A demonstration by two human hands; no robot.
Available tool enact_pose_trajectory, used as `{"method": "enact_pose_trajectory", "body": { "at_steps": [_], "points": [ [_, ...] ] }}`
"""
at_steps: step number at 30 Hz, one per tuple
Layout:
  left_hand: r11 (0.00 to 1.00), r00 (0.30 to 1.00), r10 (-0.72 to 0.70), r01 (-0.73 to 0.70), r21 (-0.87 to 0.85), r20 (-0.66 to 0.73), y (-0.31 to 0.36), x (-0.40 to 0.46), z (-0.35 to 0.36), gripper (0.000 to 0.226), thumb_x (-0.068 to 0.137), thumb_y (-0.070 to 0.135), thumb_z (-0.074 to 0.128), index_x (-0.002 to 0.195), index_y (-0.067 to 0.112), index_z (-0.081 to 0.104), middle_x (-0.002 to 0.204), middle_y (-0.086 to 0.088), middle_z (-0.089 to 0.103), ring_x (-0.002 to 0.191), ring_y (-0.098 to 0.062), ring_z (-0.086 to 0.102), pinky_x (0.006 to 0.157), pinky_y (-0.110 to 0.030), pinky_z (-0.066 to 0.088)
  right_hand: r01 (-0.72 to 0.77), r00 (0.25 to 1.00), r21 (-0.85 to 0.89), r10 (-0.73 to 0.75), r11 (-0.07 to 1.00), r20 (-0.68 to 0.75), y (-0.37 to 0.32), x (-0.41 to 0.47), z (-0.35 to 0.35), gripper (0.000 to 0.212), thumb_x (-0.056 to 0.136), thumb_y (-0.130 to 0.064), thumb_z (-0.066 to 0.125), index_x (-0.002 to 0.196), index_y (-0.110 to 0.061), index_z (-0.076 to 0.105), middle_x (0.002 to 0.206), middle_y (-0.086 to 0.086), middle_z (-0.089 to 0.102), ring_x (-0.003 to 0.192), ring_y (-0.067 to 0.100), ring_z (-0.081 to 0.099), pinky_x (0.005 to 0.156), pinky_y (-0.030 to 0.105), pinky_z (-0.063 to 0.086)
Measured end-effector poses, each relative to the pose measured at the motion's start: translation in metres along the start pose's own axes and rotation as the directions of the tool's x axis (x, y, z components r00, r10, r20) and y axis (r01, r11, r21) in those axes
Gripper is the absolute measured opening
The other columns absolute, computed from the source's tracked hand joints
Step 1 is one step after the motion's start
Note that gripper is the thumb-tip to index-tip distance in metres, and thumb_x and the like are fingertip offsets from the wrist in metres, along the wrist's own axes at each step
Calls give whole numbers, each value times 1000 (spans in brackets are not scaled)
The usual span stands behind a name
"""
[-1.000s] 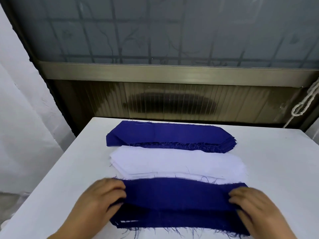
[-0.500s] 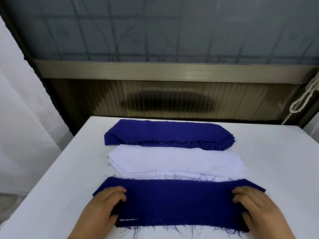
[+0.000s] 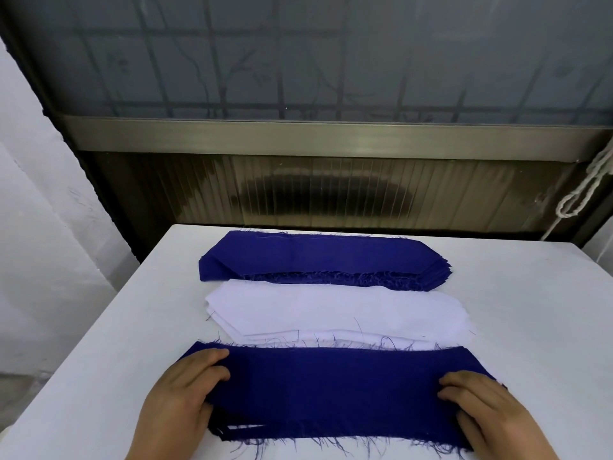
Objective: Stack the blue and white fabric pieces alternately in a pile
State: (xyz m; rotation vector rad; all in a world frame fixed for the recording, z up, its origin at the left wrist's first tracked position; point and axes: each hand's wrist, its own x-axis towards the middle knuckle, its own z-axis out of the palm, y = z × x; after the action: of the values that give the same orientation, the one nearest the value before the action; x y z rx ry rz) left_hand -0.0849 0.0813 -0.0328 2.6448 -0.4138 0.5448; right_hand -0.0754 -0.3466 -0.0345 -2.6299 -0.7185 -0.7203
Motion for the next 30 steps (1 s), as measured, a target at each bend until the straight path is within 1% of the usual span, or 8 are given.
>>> {"method": "enact_pose_trajectory", "body": {
  "at_steps": [4, 8, 11, 15, 19, 24, 26, 30],
  "points": [
    [1000, 999, -3, 2, 17, 47, 2, -1, -1, 47, 64, 3, 32, 74, 14, 77, 102, 0, 72, 101, -9, 55, 97, -8, 32, 17, 1000, 49, -16, 999, -3, -3, -4, -1, 61, 103, -34, 25, 78, -16, 78, 94, -5, 71, 95, 3, 55, 86, 16, 42],
    [987, 973, -75, 103, -119, 219, 2, -3, -16, 70, 36, -17, 70, 84, 34, 74, 108, 16, 70, 98, 6, 55, 89, 5, 31, -27, 999, 95, 30, 995, -32, -6, -2, -5, 57, 98, -48, 34, 78, -19, 78, 94, -9, 71, 93, 0, 56, 83, 18, 44],
    [989, 934, -9, 63, -137, 358, 13, 2, -35, 61, 41, 27, 80, 93, 49, 57, 123, 34, 57, 82, 31, 46, 73, 7, 32, -35, 999, 125, 37, 992, -15, -13, 5, -7, 52, 95, -55, 40, 82, -21, 78, 96, -12, 69, 95, -1, 57, 86, 17, 44],
    [978, 925, 139, -73, -194, 355, 33, 9, -11, 39, 72, 71, 55, 110, 62, 50, 136, 49, 27, 125, 25, 25, 98, -1, 26, -21, 999, 128, 16, 992, 40, -25, 20, 3, 34, 88, -47, 53, 88, -22, 76, 95, -13, 67, 90, 1, 59, 80, 18, 47],
    [978, 917, 68, 17, -209, 392, 49, 24, 14, 22, 86, 48, 61, 106, 40, 66, 117, 39, 44, 111, 14, 41, 93, -15, 42, -65, 994, 50, 60, 997, 96, -23, 27, 17, 3, 78, -26, 72, 81, -24, 73, 85, -13, 64, 77, 5, 59, 71, 14, 44],
    [994, 964, -86, 100, -43, 253, 28, 24, 11, 26, 71, 20, 83, 71, 31, 59, 78, 23, 51, 70, 1, 49, 53, -15, 43, -195, 979, -46, 197, 980, 44, 5, 16, 13, 15, 79, -31, 59, 68, -24, 66, 73, -11, 59, 69, 6, 48, 60, 19, 39],
    [989, 971, -146, 144, 28, 187, 22, 29, 10, 30, 70, 17, 83, 67, 30, 57, 72, 21, 50, 64, -1, 48, 51, -13, 37, -255, 964, -111, 261, 961, 47, 12, 19, 9, 13, 73, -21, 73, 64, -22, 64, 69, -10, 57, 63, 9, 50, 54, 20, 39],
    [995, 992, -93, 89, 49, 89, 31, 55, 17, 22, 70, 12, 83, 84, 22, 70, 87, 14, 64, 75, -8, 60, 62, -24, 54, -308, 946, -77, 314, 948, 84, 9, 43, 6, 26, 65, -7, 85, 76, -21, 67, 79, -10, 61, 66, 15, 60, 55, 27, 50]
  ]
}}
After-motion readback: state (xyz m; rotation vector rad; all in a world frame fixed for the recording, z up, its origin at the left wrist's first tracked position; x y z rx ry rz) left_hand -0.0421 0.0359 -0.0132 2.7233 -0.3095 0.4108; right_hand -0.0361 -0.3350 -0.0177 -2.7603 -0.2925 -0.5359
